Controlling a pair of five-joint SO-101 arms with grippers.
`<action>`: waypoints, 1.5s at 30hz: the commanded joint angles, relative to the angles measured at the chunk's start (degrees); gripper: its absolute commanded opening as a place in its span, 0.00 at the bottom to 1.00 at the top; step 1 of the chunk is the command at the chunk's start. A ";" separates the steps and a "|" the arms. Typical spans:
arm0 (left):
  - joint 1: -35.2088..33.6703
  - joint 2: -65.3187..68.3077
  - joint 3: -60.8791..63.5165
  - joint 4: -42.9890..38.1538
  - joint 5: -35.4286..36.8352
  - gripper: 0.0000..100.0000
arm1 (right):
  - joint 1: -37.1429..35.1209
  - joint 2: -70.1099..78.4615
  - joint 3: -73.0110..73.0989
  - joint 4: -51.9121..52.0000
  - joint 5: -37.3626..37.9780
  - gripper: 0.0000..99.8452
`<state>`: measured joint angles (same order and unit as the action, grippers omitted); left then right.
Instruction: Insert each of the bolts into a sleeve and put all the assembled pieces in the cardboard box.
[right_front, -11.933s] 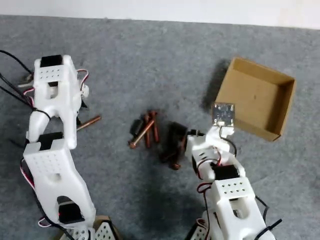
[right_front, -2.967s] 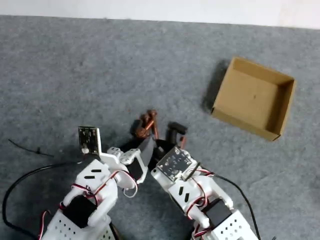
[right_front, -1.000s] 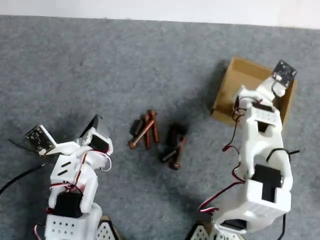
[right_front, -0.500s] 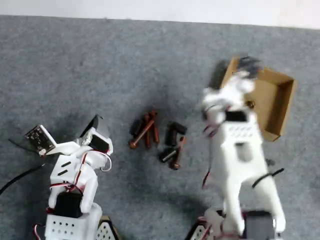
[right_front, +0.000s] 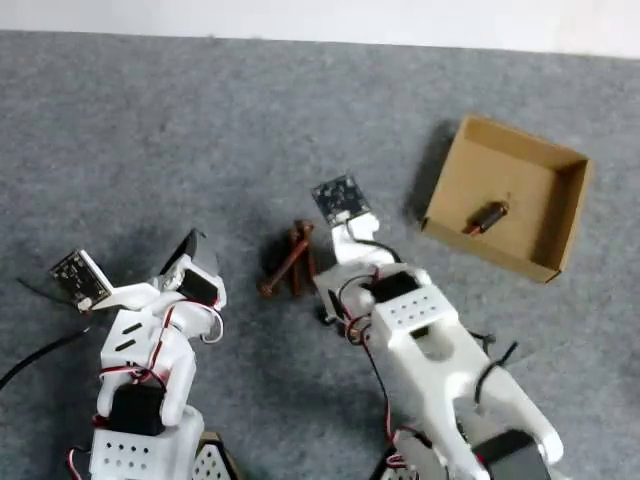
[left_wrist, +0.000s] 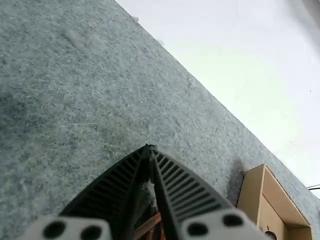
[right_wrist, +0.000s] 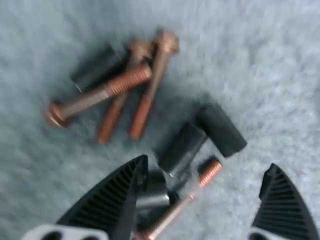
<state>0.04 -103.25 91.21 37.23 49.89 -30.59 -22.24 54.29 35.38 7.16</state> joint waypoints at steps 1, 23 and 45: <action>-0.84 -0.66 -0.31 -1.23 -0.35 0.01 | 2.42 5.05 -2.24 -3.91 5.10 0.32; -0.75 -0.66 -0.22 -1.23 -0.35 0.01 | 6.37 30.64 -23.25 -8.22 6.15 0.32; -0.48 -0.66 -0.22 -1.23 -0.44 0.01 | 6.64 33.19 -24.57 -8.22 6.15 0.09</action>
<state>0.04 -103.25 91.21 37.23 49.98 -24.18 10.90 31.96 29.14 12.97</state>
